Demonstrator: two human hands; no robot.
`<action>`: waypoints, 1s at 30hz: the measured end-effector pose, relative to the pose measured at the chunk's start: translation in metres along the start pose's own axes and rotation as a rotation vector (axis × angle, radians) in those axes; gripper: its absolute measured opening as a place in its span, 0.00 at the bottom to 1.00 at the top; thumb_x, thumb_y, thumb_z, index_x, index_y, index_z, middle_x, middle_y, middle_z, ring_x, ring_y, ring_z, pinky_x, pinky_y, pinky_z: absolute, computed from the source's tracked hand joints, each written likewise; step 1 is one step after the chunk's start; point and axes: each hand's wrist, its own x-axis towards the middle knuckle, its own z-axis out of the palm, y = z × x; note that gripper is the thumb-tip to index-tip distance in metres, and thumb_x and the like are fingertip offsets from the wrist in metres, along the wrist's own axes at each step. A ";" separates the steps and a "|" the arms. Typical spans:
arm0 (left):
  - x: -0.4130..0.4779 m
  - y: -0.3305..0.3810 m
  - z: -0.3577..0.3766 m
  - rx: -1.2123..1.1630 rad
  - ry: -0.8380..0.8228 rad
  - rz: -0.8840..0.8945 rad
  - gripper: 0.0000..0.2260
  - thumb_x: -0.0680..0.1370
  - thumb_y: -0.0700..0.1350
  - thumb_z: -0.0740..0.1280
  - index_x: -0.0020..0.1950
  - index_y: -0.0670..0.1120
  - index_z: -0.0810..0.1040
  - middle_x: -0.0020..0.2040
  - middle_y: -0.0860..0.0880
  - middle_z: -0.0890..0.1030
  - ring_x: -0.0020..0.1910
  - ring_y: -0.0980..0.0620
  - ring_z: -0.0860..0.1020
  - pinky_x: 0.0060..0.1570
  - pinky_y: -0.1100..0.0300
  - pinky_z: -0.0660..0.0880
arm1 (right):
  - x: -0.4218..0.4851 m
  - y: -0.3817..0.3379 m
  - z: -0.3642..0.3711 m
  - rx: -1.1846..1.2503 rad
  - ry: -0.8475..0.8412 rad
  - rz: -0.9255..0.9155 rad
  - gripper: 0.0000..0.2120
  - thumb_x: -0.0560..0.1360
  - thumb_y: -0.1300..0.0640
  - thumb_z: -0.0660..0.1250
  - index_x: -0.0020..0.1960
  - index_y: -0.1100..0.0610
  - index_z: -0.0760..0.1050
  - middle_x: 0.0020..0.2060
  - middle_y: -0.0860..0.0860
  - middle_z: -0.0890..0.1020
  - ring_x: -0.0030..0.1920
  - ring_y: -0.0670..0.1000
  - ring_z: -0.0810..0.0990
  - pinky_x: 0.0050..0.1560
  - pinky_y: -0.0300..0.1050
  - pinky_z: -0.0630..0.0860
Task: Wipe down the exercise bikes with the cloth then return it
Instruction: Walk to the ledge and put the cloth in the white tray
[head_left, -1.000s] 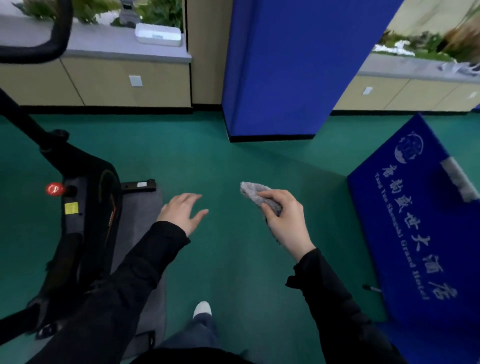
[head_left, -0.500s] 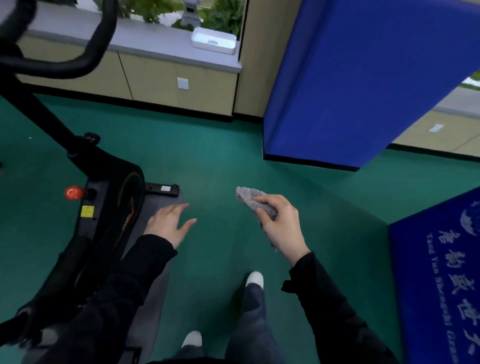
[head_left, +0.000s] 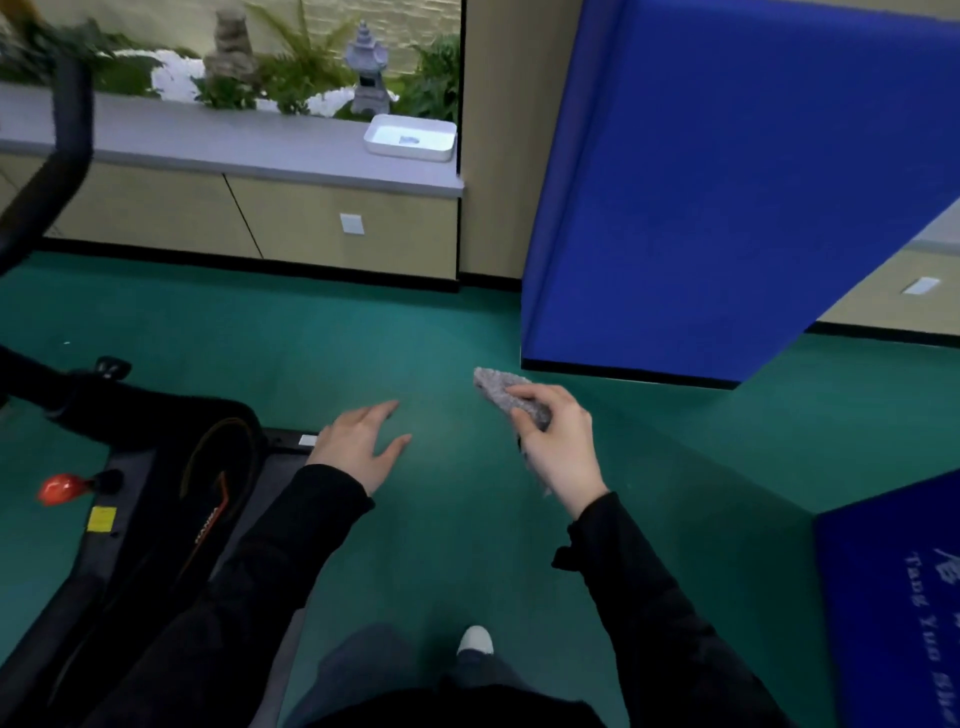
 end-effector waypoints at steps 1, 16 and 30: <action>0.007 0.006 0.002 0.009 -0.014 -0.006 0.23 0.79 0.53 0.61 0.73 0.47 0.64 0.69 0.46 0.71 0.69 0.47 0.66 0.67 0.53 0.63 | 0.009 0.005 -0.005 0.009 0.000 0.008 0.10 0.76 0.64 0.67 0.55 0.57 0.81 0.51 0.46 0.77 0.50 0.42 0.75 0.48 0.18 0.65; 0.177 0.001 -0.006 -0.040 -0.036 -0.055 0.23 0.79 0.51 0.63 0.72 0.47 0.66 0.69 0.44 0.70 0.69 0.47 0.66 0.67 0.54 0.63 | 0.189 0.024 0.016 -0.013 -0.015 0.034 0.10 0.75 0.65 0.67 0.55 0.58 0.81 0.52 0.48 0.77 0.51 0.44 0.75 0.50 0.20 0.65; 0.402 -0.050 -0.076 -0.136 0.014 -0.092 0.22 0.79 0.51 0.61 0.72 0.46 0.65 0.68 0.45 0.71 0.68 0.46 0.68 0.67 0.53 0.63 | 0.410 -0.025 0.081 -0.068 -0.063 -0.061 0.09 0.75 0.65 0.67 0.53 0.58 0.81 0.51 0.48 0.79 0.51 0.43 0.75 0.51 0.20 0.64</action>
